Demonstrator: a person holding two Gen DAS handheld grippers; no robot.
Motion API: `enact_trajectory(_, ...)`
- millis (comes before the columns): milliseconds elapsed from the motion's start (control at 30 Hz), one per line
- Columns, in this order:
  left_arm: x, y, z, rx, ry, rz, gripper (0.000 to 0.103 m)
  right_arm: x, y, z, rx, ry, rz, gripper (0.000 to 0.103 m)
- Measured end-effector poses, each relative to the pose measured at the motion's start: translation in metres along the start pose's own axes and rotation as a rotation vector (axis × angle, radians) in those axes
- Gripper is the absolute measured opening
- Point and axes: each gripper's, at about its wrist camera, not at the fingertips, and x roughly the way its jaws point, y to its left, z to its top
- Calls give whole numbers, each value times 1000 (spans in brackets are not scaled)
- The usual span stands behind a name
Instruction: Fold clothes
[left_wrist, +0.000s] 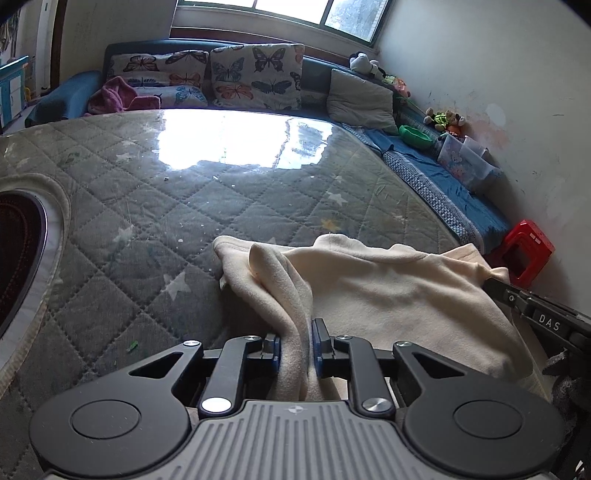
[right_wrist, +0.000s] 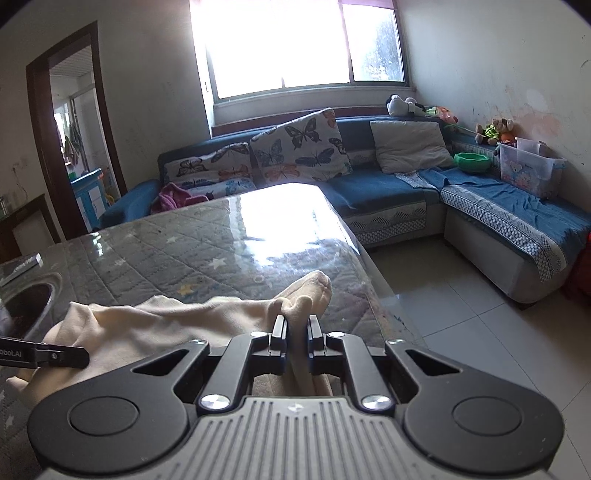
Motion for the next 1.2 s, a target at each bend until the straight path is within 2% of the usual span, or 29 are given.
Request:
enact_trajectory(367,-7,9,-5,-20,38,-62,21,7,-8,-12,-22,57,-17,9)
enact_trajectory(667,-14,6,-5,21,6,0,40,0,-11,-16,-33,68,-36,12)
enact_trajectory(767,-17,9,-4,12,-2,25,47,-7,-9,-11,-38,51,-42,17)
enact_trajectory(900,-19,11,0,14,-27,48,50,-18,-3,-7,-48,18,-26,18)
enact_trajectory(1033,-18,14,4,21,-41,80,51,-26,6,-6,-69,1,8,27)
enact_trajectory(1200,-11,19,5,20,-37,116,51,-27,11,-13,-70,18,55,28)
